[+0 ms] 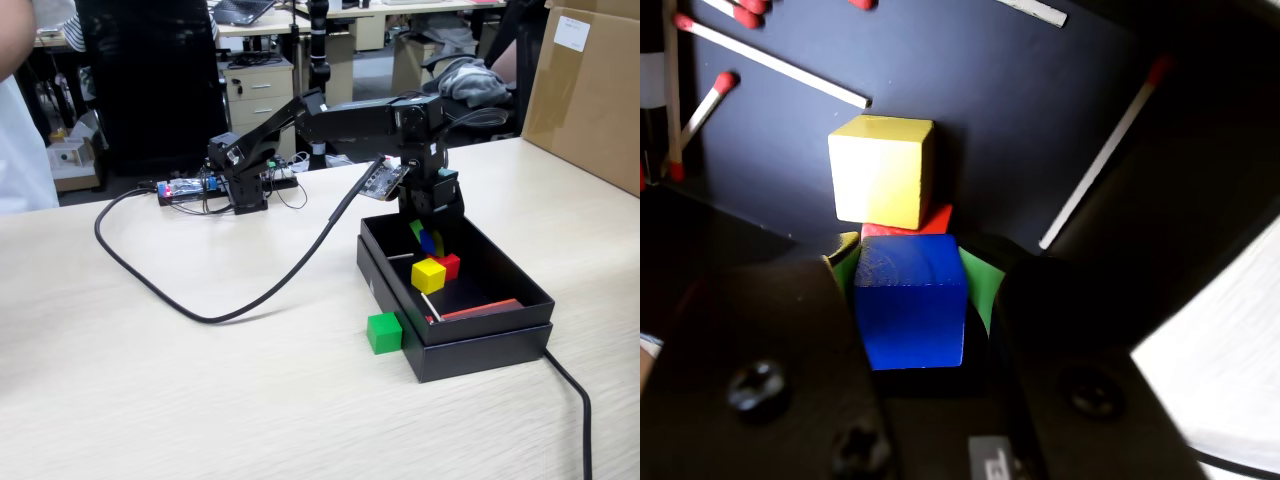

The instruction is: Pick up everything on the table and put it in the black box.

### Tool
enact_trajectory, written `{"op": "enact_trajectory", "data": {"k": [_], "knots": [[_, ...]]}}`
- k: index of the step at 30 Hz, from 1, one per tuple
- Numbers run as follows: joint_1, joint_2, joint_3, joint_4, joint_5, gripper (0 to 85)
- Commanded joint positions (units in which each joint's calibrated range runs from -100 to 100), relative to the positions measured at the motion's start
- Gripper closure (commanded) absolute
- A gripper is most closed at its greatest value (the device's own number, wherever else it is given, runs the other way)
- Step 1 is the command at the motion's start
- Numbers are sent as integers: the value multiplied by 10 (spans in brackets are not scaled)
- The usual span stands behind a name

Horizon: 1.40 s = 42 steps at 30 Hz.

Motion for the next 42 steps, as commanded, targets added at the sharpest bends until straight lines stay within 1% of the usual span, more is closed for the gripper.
{"op": "enact_trajectory", "data": {"k": [1, 2, 3, 5, 6, 9, 13, 16, 19, 22, 23, 24, 26, 27, 33, 42], "knots": [[1, -6, 48, -7, 1, 704], [0, -3, 51, -7, 1, 682], [0, 3, 56, -7, 1, 636], [-2, 14, 56, -7, 0, 467], [-2, 13, 54, -7, 0, 432], [-6, -23, 52, -7, 1, 426], [-20, -152, 39, -7, 2, 426], [-44, -252, 30, -7, 0, 427], [-79, -276, 24, -7, -12, 427], [-108, -238, 14, -7, -19, 426], [-116, -218, 17, -7, -21, 414], [-122, -196, 21, -7, -22, 399], [-129, -148, 25, -7, -24, 399], [-134, -91, 45, -6, -27, 399], [-133, 35, 98, 3, -24, 398], [-119, 102, 104, 42, -22, 408]]}}
